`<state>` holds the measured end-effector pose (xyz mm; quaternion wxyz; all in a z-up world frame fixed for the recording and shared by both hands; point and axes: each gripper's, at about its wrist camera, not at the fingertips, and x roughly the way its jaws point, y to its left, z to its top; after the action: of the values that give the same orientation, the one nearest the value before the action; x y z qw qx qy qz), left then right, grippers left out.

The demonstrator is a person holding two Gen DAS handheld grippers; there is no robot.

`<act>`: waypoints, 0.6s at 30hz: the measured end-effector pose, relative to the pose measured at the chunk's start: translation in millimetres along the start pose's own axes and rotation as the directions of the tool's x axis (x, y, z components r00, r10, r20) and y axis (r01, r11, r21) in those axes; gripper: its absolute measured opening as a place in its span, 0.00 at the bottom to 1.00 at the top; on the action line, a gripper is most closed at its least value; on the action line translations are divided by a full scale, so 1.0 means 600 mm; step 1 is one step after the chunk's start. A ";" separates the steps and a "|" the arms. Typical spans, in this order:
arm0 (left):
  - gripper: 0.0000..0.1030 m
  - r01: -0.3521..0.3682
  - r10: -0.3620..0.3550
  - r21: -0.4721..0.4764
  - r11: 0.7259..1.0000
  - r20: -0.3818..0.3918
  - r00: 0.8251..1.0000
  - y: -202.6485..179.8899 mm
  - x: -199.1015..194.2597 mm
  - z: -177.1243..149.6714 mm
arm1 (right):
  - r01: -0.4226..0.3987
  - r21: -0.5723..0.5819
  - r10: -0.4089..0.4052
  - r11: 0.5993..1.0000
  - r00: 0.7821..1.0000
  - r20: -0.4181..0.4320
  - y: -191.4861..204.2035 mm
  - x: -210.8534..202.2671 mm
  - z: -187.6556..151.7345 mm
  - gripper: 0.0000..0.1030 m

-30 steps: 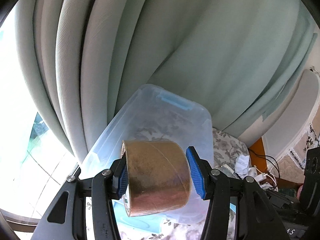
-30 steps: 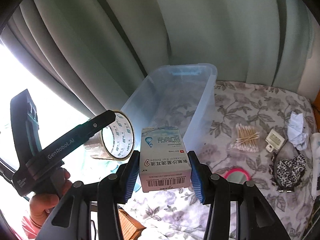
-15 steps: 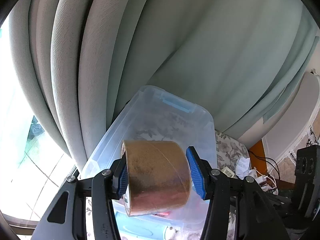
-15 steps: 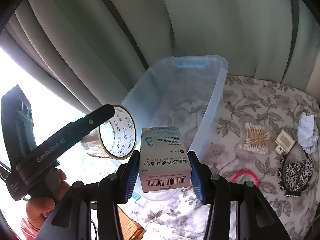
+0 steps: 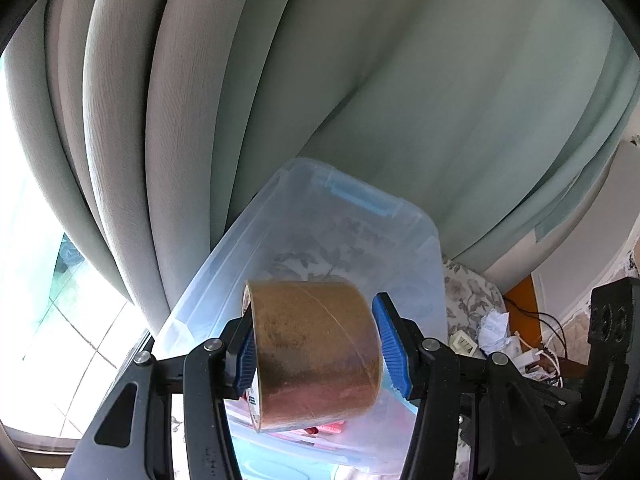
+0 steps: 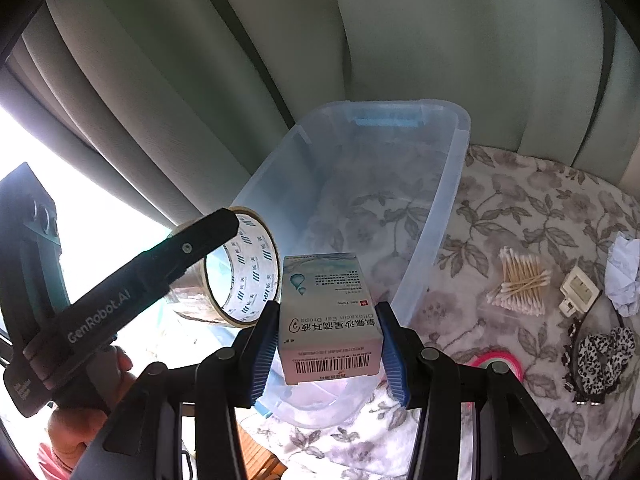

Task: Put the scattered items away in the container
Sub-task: 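Carry the packing tape and medicine box over the clear box with both grippers, then open both grippers to drop the tape and medicine box into the box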

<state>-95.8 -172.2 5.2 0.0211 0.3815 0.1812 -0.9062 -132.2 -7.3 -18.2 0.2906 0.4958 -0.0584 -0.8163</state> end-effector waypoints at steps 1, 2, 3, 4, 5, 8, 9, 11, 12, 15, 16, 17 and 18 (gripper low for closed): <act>0.53 -0.002 0.002 -0.001 1.000 -0.007 1.000 0.001 0.004 -0.002 | 0.000 -0.002 0.000 1.000 1.000 -0.001 0.000 0.002 0.001 0.50; 0.53 -0.003 0.003 -0.003 1.000 -0.012 1.000 0.003 0.007 -0.004 | 0.000 -0.005 0.000 1.000 1.000 0.000 0.001 0.003 0.001 0.50; 0.53 -0.006 0.006 -0.004 1.000 -0.018 1.000 0.004 0.010 -0.005 | -0.002 -0.006 0.002 1.000 1.000 -0.002 0.001 0.005 0.002 0.50; 0.53 -0.008 0.008 -0.004 1.000 -0.022 1.000 0.004 0.012 -0.006 | -0.004 -0.007 0.004 1.000 1.000 -0.004 0.001 0.007 0.003 0.50; 0.53 -0.009 0.008 -0.005 1.000 -0.026 1.000 0.005 0.015 -0.006 | -0.005 -0.008 0.005 1.000 1.000 -0.006 0.001 0.009 0.003 0.50; 0.53 -0.013 0.013 -0.009 1.000 -0.032 0.999 0.007 0.020 -0.007 | -0.008 -0.010 0.008 1.000 1.000 -0.012 0.001 0.014 0.005 0.50; 0.53 -0.016 0.015 -0.010 1.000 -0.034 0.999 0.007 0.021 -0.007 | -0.008 -0.011 0.008 1.000 1.000 -0.014 0.001 0.017 0.006 0.50; 0.53 -0.024 0.024 -0.011 1.000 -0.041 0.999 0.008 0.026 -0.007 | -0.008 -0.012 0.008 1.000 1.000 -0.014 0.001 0.020 0.007 0.50; 0.53 -0.029 0.028 -0.014 0.999 -0.045 0.999 0.009 0.028 -0.007 | -0.007 -0.012 0.006 1.000 1.000 -0.013 0.001 0.020 0.007 0.50; 0.53 -0.035 0.033 -0.027 0.999 -0.060 0.998 0.011 0.035 -0.008 | 0.004 -0.018 -0.005 1.000 1.000 -0.010 0.002 0.019 0.009 0.50; 0.53 -0.028 0.026 -0.033 0.999 -0.064 0.998 0.012 0.036 -0.009 | 0.005 -0.021 -0.005 1.000 1.000 -0.010 0.002 0.019 0.009 0.50; 0.53 -0.024 0.021 -0.037 0.999 -0.068 0.997 0.012 0.037 -0.010 | 0.005 -0.023 -0.006 1.000 1.000 -0.009 0.002 0.019 0.008 0.50; 0.53 -0.025 0.023 -0.033 0.999 -0.065 0.998 0.010 0.037 -0.010 | 0.005 -0.024 -0.005 1.000 1.000 -0.009 0.002 0.019 0.008 0.50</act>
<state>-106.1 -173.7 -16.0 0.0327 0.4122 0.1923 -0.8900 -139.4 -15.4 -24.0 0.2947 0.4962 -0.0462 -0.8154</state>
